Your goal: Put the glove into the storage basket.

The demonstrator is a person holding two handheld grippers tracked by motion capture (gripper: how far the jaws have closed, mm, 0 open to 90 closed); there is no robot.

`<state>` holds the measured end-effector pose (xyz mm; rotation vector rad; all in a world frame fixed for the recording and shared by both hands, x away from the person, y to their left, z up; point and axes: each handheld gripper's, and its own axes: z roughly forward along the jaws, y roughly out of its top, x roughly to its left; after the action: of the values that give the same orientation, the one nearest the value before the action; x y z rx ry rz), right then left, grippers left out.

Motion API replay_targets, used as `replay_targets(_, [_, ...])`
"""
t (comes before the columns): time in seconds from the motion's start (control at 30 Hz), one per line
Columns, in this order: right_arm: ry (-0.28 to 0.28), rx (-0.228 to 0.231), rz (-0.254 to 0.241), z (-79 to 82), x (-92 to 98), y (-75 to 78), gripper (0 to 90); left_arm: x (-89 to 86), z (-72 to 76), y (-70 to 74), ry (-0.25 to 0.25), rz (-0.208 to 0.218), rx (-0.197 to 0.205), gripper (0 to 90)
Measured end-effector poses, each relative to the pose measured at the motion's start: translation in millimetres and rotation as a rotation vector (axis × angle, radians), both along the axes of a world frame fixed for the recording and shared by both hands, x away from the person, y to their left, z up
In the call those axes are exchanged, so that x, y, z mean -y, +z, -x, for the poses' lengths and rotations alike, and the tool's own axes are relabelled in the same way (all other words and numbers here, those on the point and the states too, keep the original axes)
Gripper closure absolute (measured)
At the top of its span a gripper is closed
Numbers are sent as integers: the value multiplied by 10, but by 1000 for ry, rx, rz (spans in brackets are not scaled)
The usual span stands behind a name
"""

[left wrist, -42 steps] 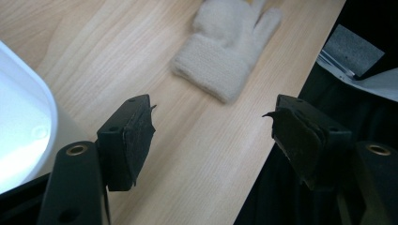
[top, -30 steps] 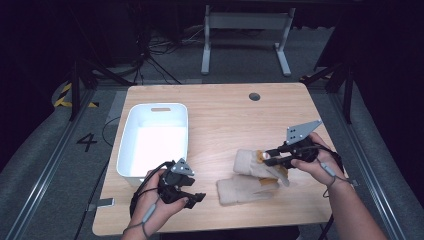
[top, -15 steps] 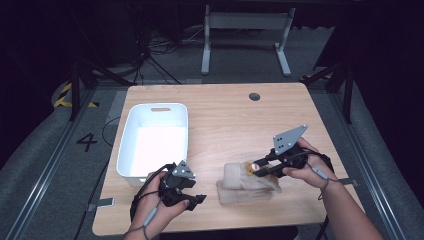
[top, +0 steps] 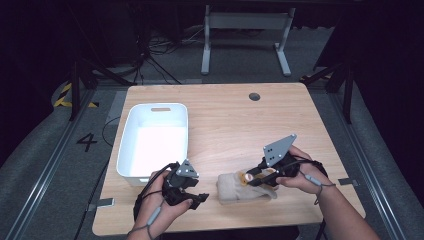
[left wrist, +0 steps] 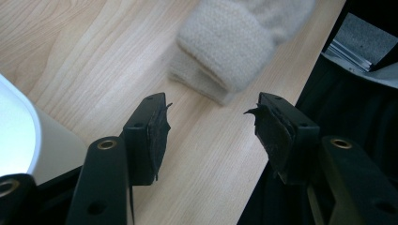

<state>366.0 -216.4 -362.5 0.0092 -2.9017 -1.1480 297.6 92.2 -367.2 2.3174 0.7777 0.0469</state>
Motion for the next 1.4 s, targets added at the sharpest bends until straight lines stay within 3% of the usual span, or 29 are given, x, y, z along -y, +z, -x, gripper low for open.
replay_targets(0.27, [30, 9, 31, 1, -61, -66, 691, 14, 5, -13, 0, 0, 4, 450])
replay_targets(0.53, [-4, -10, 98, -151, -37, -258, 686, 20, 10, -41, 4, -1, -4, 450])
replay_targets(0.77, [-17, -6, 121, -166, -27, -320, 672, 47, -13, -61, -6, -9, -8, 448])
replay_targets(0.9, [-31, 10, 145, -173, -14, -369, 629, 79, -21, -67, -13, -10, -9, 446])
replay_targets(0.93, [-46, 23, 153, -168, -8, -400, 568, 92, -30, -69, -17, -9, -11, 445])
replay_targets(1.03, [-64, 48, 144, -158, 2, -414, 507, 109, -41, -71, -19, -5, -13, 438])
replay_targets(1.07, [-82, 50, 120, -141, 25, -402, 479, 127, -55, -71, -28, -6, -11, 436])
replay_targets(1.23, [-119, 59, 75, -106, 109, -318, 472, 171, -83, -71, -42, -3, -9, 425])
replay_targets(1.4, [-227, 73, 38, -83, 280, -225, 478, 244, -112, -67, -58, 4, -5, 411])
